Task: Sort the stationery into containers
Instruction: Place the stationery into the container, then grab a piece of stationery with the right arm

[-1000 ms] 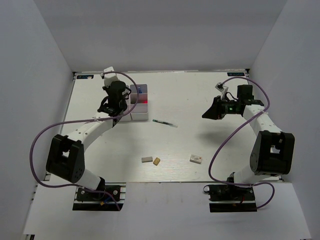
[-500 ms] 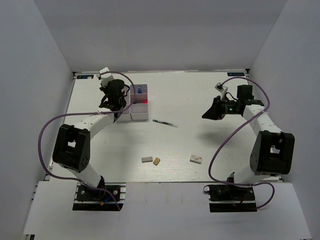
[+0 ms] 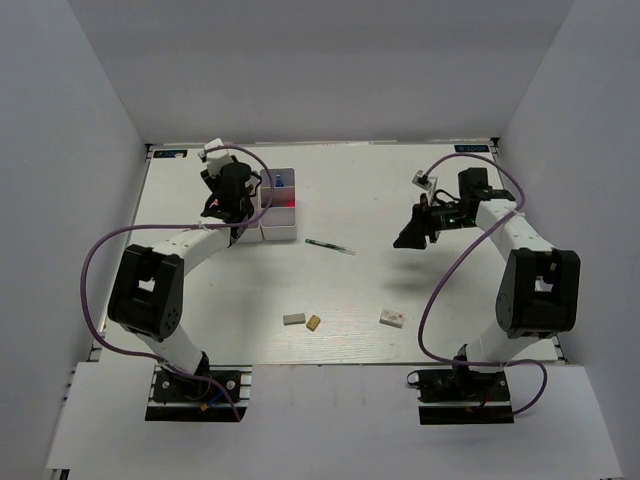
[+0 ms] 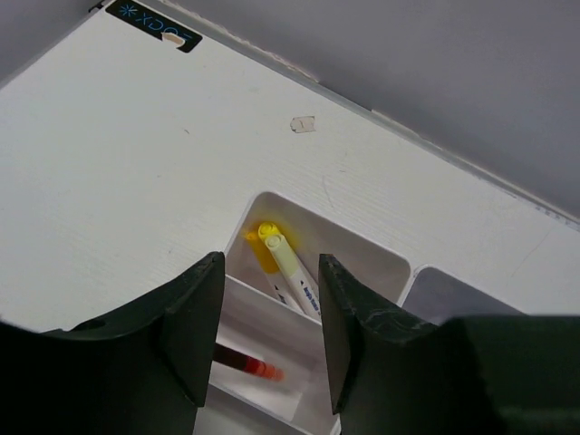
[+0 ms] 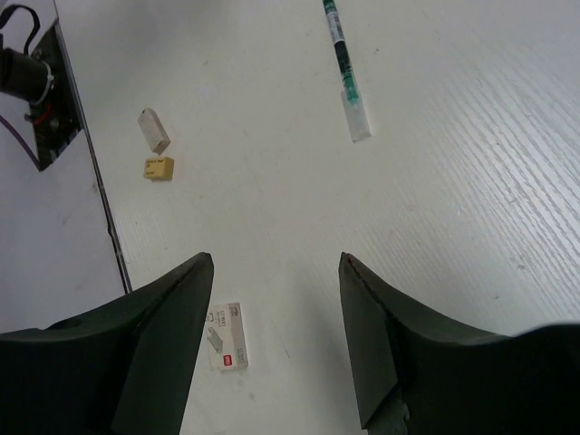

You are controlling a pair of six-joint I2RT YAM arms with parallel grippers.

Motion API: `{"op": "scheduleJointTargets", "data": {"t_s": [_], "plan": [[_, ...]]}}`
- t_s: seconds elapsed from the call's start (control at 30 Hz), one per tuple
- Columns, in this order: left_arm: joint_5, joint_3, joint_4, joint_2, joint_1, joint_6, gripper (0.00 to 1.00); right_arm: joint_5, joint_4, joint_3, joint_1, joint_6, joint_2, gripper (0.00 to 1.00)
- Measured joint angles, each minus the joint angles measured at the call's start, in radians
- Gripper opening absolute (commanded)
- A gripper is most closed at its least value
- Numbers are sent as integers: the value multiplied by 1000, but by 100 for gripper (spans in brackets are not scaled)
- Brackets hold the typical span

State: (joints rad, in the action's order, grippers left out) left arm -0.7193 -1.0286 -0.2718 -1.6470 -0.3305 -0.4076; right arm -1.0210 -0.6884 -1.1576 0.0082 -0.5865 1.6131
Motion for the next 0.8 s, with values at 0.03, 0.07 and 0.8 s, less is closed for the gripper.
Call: {"op": "scheduleJointTargets", "data": {"t_s": [0.03, 0.07, 0.8], "plan": [[3, 2, -1, 0, 0, 0, 60, 5, -7, -3, 13, -13, 3, 64], [7, 2, 0, 0, 0, 0, 63, 9, -14, -8, 24, -24, 6, 64], [416, 212, 500, 738, -20, -67, 73, 610, -48, -740, 547, 11, 579, 59]]}}
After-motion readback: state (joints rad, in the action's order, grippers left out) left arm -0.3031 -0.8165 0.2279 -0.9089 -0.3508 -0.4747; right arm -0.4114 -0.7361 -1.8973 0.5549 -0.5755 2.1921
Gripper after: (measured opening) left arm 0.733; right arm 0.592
